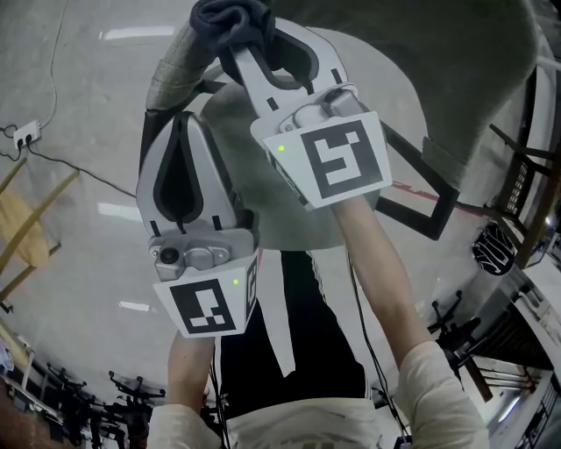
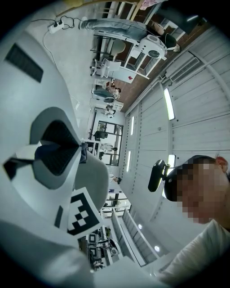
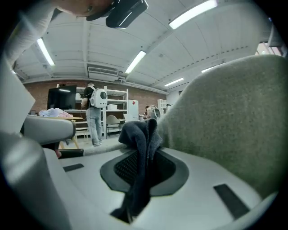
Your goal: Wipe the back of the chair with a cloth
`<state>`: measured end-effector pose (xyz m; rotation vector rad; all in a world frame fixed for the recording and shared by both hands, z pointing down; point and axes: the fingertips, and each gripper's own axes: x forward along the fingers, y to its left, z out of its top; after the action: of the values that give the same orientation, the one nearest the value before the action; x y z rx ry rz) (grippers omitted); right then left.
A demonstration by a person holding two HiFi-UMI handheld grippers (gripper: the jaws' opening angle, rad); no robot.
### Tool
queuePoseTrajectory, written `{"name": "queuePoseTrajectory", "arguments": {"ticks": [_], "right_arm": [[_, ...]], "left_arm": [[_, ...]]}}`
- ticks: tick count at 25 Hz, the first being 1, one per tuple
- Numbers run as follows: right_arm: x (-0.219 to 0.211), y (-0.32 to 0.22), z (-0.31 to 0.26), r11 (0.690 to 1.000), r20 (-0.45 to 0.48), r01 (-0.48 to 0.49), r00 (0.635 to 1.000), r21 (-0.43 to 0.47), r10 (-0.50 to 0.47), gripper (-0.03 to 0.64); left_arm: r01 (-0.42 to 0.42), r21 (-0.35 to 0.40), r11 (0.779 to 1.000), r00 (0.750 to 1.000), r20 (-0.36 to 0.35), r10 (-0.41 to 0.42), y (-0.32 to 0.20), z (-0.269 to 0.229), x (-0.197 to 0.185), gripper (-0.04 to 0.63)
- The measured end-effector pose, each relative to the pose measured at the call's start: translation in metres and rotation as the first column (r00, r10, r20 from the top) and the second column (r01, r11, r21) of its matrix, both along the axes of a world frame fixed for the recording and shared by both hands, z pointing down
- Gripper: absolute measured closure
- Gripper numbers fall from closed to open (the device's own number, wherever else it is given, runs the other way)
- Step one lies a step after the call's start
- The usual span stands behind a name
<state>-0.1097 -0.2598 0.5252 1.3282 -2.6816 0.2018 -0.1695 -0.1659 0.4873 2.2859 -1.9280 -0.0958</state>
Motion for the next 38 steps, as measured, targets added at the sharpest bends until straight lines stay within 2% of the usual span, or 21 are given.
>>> {"name": "queuePoseTrajectory", "arguments": {"ticks": [2,6,9,15,23,27,32,35,38], "right_arm": [[0.016,-0.011,0.004,0.997,-0.013,-0.076,0.997,0.015,0.076,0.558],[0.039,-0.023,0.004,0.987,-0.052,-0.157,0.986,0.045,0.159,0.558],[0.059,-0.028,0.008,0.969,-0.055,-0.244,0.968,0.044,0.246,0.558],[0.125,-0.039,0.006,0.874,-0.032,-0.484,0.874,0.035,0.485,0.558],[0.211,-0.015,0.005,0.688,-0.021,-0.725,0.688,0.015,0.725,0.558],[0.249,0.005,0.003,0.605,-0.021,-0.797,0.604,0.008,0.796,0.558],[0.294,0.039,0.0,0.483,-0.023,-0.876,0.483,-0.002,0.875,0.558],[0.318,0.069,0.003,0.391,-0.03,-0.92,0.392,-0.025,0.92,0.558],[0.339,0.103,0.005,0.292,-0.034,-0.956,0.293,-0.042,0.955,0.558]], "left_arm": [[-0.009,-0.002,1.0,1.0,-0.003,0.009,-0.002,0.001,0.003,0.58],[-0.038,0.0,0.999,0.999,-0.002,0.038,-0.007,0.001,0.012,0.58],[-0.042,-0.009,0.999,0.999,-0.003,0.042,-0.009,0.006,0.018,0.58],[-0.084,-0.015,0.996,0.996,0.006,0.084,-0.017,0.011,0.037,0.58],[-0.178,-0.024,0.984,0.984,0.012,0.178,-0.02,0.013,0.069,0.58],[-0.259,-0.003,0.966,0.966,0.022,0.259,-0.026,0.009,0.098,0.58],[-0.344,-0.006,0.939,0.939,0.007,0.344,-0.027,0.01,0.139,0.58],[-0.396,0.0,0.918,0.918,-0.007,0.396,-0.021,0.007,0.166,0.58],[-0.463,0.018,0.886,0.886,0.003,0.463,-0.014,0.003,0.195,0.58]]}}
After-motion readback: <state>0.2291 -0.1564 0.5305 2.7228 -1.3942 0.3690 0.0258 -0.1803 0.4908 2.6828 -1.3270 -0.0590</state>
